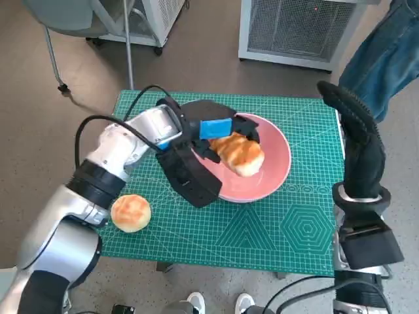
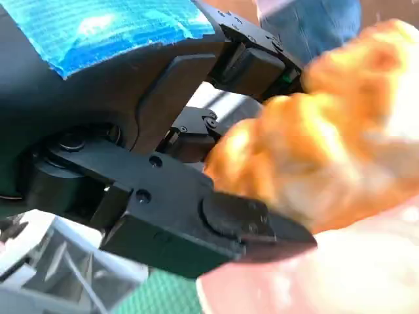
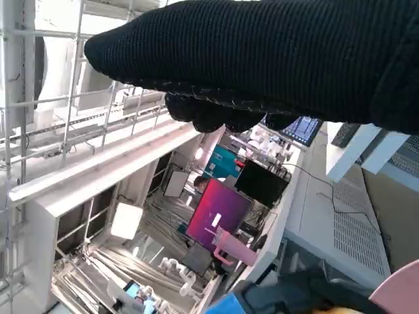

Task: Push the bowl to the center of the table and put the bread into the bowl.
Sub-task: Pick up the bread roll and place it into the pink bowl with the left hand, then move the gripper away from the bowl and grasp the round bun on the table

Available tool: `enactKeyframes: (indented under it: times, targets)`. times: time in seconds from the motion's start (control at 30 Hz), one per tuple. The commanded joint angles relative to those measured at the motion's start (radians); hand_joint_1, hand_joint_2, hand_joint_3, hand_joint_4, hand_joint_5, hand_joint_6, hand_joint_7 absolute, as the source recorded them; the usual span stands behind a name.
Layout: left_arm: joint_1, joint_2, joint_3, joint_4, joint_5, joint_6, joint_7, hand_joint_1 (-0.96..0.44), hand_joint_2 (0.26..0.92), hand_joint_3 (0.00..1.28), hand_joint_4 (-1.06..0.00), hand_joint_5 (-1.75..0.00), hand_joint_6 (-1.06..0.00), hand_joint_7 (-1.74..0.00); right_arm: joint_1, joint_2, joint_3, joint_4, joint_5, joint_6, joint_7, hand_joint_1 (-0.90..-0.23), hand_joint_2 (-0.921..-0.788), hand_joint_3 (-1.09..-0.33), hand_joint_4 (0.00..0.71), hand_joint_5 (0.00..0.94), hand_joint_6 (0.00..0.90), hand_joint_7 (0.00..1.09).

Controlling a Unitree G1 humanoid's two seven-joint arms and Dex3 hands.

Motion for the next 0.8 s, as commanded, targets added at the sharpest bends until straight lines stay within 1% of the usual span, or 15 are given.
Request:
enactKeyframes:
  times: [0.03,0.1,0.23,0.47,0.67,0.8]
  targets:
    - [0.010,0.056,0.025,-0.045,-0.028,-0.046,-0.013,-0.27,0.805,0.03,-0.13,-0.01,-0.27,-0.03,0.019,0.016,0.005,0.003,-0.018,0.015,-0.013,-0.630,-0.921,-0.850,0.212,0.005,-0.001,0.57]
    - [0.019,0.095,0.049,-0.088,-0.051,-0.072,-0.027,-0.28,0.802,0.02,-0.12,0.00,-0.26,-0.03,0.016,0.020,0.007,0.005,-0.022,0.014,-0.015,-0.630,-0.921,-0.850,0.211,0.005,-0.001,0.57]
    - [0.041,0.171,0.105,-0.171,-0.106,-0.111,-0.063,-0.25,0.800,0.02,-0.10,0.00,-0.25,-0.01,0.010,0.028,0.010,0.008,-0.028,0.016,-0.018,-0.626,-0.921,-0.851,0.210,0.004,-0.001,0.57]
    - [0.099,0.293,0.220,-0.306,-0.207,-0.139,-0.126,-0.20,0.799,0.01,-0.10,0.00,-0.24,-0.01,0.003,0.036,0.013,0.021,-0.039,0.014,-0.024,-0.617,-0.921,-0.851,0.209,0.003,-0.001,0.57]
    - [0.172,0.403,0.324,-0.395,-0.283,-0.163,-0.151,-0.20,0.789,0.00,-0.10,0.00,-0.23,0.00,-0.005,0.037,0.017,0.024,-0.041,0.017,-0.025,-0.609,-0.921,-0.854,0.205,0.001,-0.001,0.57]
    - [0.238,0.491,0.396,-0.443,-0.337,-0.199,-0.160,-0.19,0.782,0.00,-0.10,0.00,-0.23,0.00,-0.008,0.037,0.021,0.023,-0.041,0.021,-0.023,-0.610,-0.921,-0.854,0.201,0.000,-0.001,0.57]
